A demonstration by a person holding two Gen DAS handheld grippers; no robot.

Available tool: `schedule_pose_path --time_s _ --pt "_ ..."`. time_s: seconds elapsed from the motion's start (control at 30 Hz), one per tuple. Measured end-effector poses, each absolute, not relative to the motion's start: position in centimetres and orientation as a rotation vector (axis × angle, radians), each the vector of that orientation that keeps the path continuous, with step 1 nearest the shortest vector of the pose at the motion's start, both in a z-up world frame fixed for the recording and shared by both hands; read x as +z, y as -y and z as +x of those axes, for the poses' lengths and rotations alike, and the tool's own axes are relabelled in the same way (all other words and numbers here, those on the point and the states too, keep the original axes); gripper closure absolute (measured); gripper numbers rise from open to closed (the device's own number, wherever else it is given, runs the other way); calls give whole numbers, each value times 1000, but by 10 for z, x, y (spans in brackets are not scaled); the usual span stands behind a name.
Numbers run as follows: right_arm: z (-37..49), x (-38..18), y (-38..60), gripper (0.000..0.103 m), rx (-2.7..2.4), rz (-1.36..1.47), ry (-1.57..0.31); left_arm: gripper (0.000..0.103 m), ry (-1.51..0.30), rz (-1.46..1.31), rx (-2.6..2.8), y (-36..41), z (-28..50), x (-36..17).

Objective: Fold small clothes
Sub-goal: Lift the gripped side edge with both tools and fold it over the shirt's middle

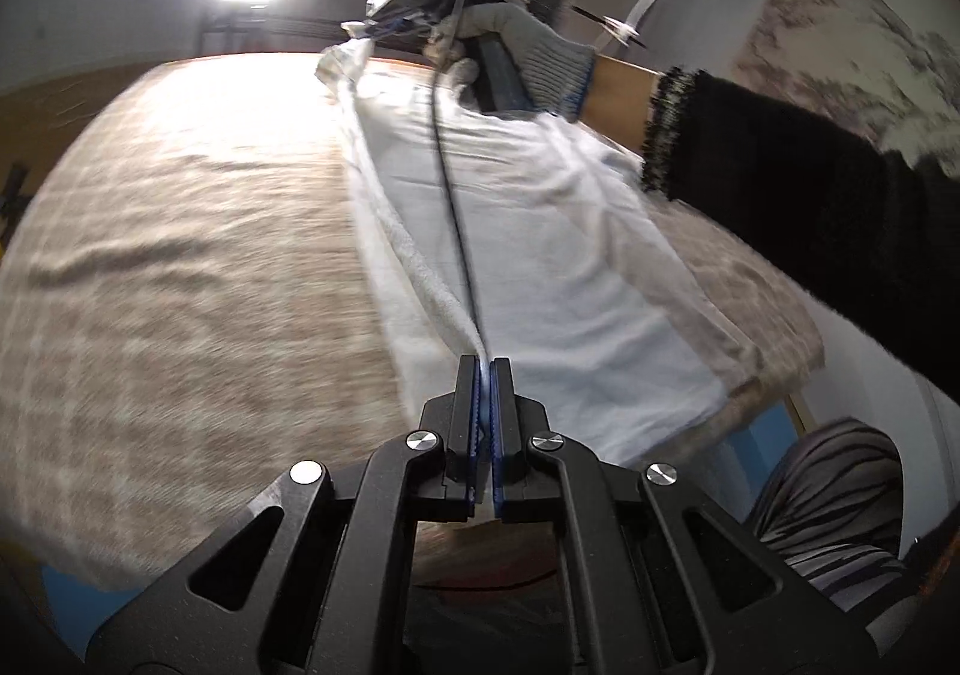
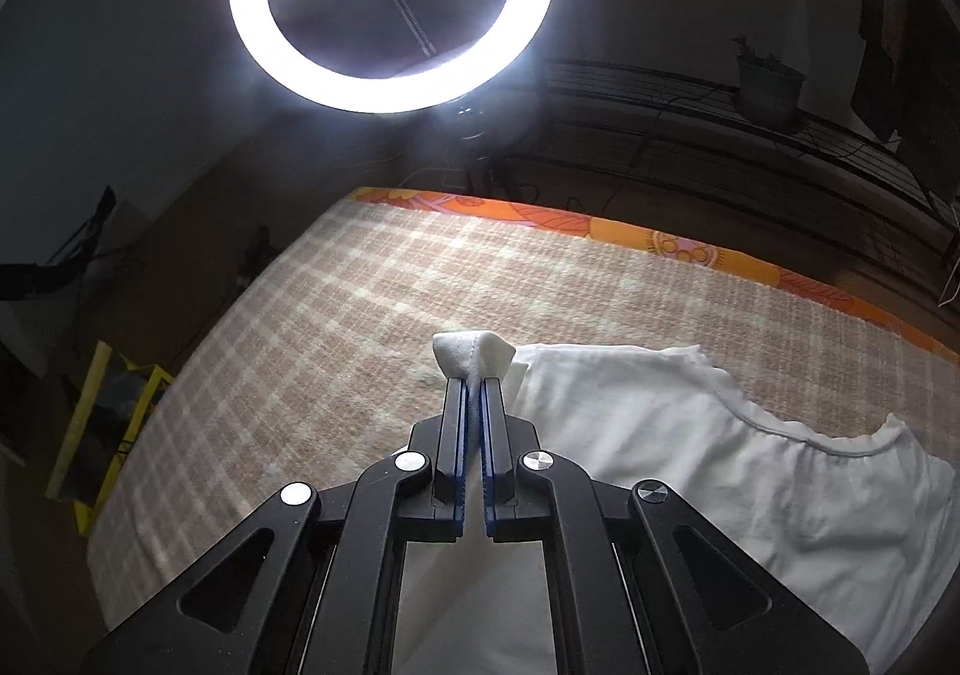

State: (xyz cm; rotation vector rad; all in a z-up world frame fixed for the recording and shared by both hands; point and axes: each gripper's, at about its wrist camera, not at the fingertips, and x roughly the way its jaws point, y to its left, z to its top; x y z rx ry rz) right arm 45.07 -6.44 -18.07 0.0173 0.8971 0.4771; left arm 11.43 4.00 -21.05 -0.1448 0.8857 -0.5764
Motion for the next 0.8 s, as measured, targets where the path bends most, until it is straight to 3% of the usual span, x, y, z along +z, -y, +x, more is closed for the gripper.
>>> schedule_pose_path --time_s 0.5,0.63,0.67,0.73,0.8 --pt "467 -235 166 99 288 61 -1016 102 -1019 9 -786 45 150 -235" --pt "462 -233 186 86 202 21 -1024 101 -1024 24 -801 48 145 -231" --pt "458 -229 195 83 197 35 -1015 100 -1019 28 -803 48 143 -228" --pt "446 -213 217 77 177 73 -989 80 -1003 37 -818 45 136 -220" --pt "431 -195 244 76 155 103 -962 71 -981 45 -835 43 126 -211"
